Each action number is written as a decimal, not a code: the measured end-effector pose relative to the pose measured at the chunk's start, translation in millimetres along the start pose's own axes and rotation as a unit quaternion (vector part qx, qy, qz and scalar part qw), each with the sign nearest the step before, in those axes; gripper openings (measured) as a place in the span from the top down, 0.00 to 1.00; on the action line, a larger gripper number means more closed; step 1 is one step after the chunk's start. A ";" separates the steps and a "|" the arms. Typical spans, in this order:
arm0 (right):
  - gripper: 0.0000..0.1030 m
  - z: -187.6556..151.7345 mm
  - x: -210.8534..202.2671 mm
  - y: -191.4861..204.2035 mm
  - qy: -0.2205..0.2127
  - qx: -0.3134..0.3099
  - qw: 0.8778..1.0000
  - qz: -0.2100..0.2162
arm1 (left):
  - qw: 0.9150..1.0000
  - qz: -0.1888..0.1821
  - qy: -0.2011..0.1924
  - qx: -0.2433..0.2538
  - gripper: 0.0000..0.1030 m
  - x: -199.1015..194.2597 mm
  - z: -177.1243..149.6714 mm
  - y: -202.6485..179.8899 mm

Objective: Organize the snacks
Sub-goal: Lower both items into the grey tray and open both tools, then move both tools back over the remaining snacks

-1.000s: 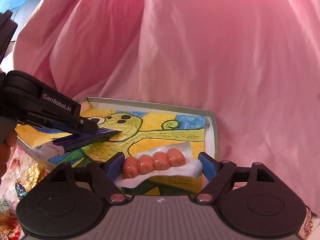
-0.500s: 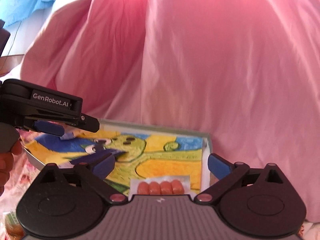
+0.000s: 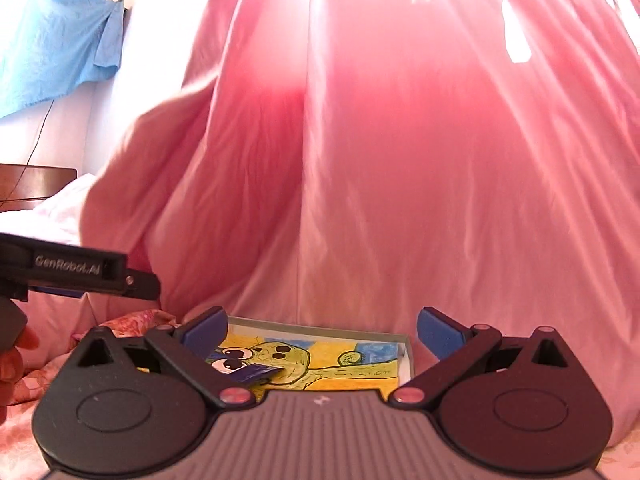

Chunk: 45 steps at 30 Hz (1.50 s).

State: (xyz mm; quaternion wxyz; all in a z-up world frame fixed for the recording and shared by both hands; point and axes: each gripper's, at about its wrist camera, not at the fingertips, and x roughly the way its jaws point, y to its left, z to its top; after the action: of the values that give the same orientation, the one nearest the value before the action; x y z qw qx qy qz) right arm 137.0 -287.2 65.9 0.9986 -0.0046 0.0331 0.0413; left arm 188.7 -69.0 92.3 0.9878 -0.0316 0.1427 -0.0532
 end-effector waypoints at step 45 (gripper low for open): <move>0.00 -82.8 -130.2 61.0 0.248 -0.036 0.968 0.009 | 0.948 -0.003 0.319 0.011 0.04 -95.5 -160.3 47.6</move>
State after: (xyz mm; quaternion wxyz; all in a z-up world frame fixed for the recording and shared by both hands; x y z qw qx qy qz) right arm -3.0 -238.0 -8.4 0.9580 -0.0502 0.2782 0.0489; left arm 56.5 -18.5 -38.2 0.8908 -0.0024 0.4497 -0.0650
